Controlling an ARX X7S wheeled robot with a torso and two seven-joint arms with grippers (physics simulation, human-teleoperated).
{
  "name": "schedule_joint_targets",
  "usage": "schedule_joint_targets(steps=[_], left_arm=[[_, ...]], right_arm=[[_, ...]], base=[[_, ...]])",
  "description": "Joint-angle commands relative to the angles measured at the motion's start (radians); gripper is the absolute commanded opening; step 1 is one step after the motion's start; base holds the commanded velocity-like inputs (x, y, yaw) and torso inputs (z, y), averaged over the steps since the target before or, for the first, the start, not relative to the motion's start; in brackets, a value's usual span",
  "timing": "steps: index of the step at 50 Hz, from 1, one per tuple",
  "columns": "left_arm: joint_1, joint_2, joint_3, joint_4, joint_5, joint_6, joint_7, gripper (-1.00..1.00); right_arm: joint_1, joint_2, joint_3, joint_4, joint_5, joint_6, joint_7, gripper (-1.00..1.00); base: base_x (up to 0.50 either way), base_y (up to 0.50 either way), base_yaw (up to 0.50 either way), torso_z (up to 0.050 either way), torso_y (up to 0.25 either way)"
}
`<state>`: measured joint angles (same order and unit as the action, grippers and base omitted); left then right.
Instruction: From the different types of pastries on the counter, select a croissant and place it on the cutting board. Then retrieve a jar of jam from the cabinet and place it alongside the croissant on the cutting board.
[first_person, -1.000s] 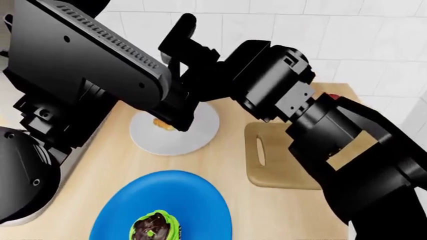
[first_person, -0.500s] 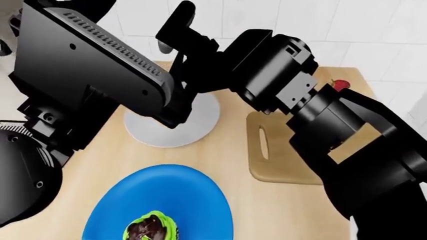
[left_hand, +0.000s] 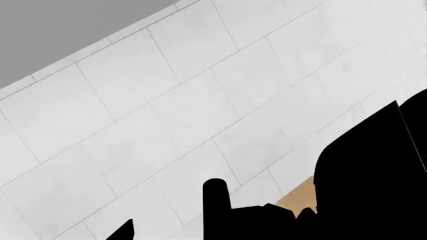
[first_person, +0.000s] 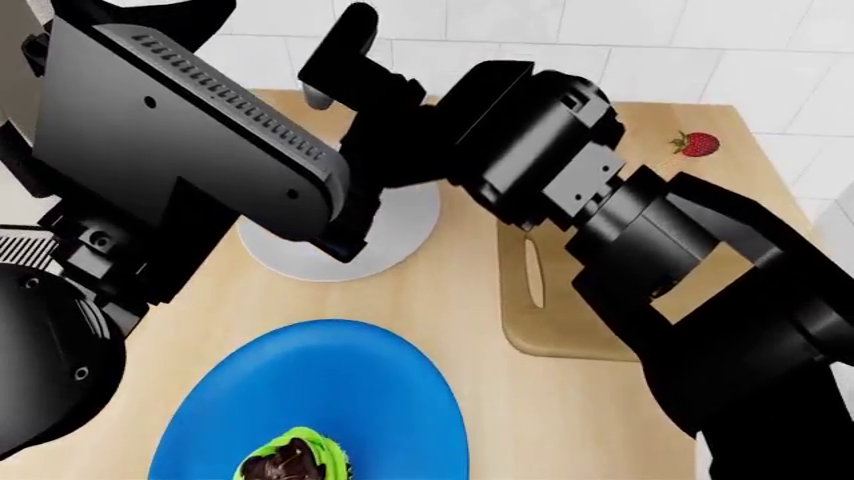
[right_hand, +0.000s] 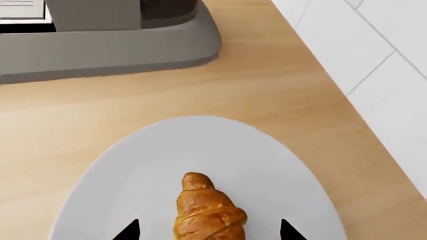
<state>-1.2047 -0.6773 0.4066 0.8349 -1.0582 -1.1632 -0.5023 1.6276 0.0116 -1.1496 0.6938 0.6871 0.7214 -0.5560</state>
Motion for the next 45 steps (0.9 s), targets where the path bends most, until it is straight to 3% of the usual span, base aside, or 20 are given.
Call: schedule_joint_targets(steps=[1,23,45], left_arm=[[-0.001,-0.002,0.004,0.000,-0.003,0.007,0.000,1.00],[0.010,-0.008,0.017,-0.003,0.008,0.027,0.003,1.00],[0.019,-0.022,0.024,-0.002,0.017,0.049,0.008,1.00]], right_arm=[[-0.005,-0.006,-0.041,0.017,0.025,-0.013,0.003,1.00],[0.060,-0.011,-0.351,0.108,0.314,-0.136,0.104,1.00],[0.056,-0.011,-0.389,0.106,0.338,-0.148,0.132,1.00]], base=[[0.00,0.00,0.00,0.000,0.000],[0.00,0.00,0.00,0.000,0.000],[0.00,0.00,0.00,0.000,-0.005]])
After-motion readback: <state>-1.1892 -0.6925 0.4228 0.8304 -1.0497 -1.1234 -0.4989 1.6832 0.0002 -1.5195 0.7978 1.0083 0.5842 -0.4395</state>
